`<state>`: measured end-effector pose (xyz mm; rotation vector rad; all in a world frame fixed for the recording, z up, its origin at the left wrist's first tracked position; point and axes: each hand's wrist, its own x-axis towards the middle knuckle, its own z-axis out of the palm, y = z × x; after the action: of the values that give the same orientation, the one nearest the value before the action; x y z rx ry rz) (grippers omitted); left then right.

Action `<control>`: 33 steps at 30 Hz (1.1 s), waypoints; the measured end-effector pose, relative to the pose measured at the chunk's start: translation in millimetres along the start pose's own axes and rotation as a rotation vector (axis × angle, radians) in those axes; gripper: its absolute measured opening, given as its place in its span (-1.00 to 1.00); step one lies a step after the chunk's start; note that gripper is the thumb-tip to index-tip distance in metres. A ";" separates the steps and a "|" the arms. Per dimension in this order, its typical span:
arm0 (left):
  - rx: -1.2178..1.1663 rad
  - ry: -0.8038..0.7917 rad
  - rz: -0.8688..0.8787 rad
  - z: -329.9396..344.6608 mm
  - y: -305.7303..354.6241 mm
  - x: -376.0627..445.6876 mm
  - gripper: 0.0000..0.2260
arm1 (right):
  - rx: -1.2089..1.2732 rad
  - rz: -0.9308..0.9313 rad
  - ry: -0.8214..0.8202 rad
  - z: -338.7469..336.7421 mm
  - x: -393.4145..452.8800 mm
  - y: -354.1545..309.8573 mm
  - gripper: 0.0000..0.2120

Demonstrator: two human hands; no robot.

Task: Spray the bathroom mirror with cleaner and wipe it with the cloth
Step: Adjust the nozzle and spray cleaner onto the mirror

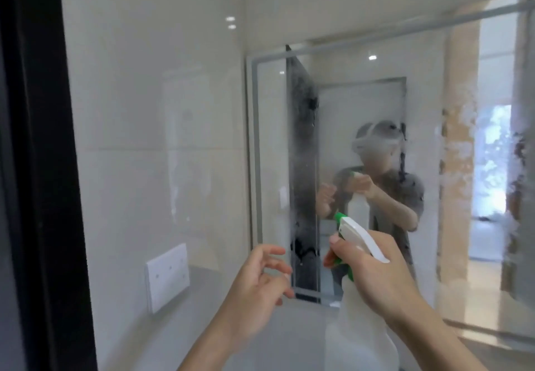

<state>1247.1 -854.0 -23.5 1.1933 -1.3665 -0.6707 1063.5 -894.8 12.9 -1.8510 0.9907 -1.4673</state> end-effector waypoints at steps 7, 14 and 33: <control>-0.077 -0.107 -0.076 43.3 -27.3 -15.5 -0.66 | -0.067 0.066 0.000 -10.2 -45.9 30.4 -0.68; -0.131 -0.278 -0.120 104.8 -51.2 -34.9 -0.75 | -0.074 0.200 0.173 -44.4 -100.0 69.2 -0.76; -0.096 -0.818 -0.494 285.3 -140.1 -150.8 -0.79 | -0.268 0.683 0.431 -207.9 -289.7 208.5 -0.88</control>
<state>989.2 -830.7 -261.6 1.2387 -1.6653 -1.6913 784.3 -770.0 -264.8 -1.1573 1.8770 -1.3493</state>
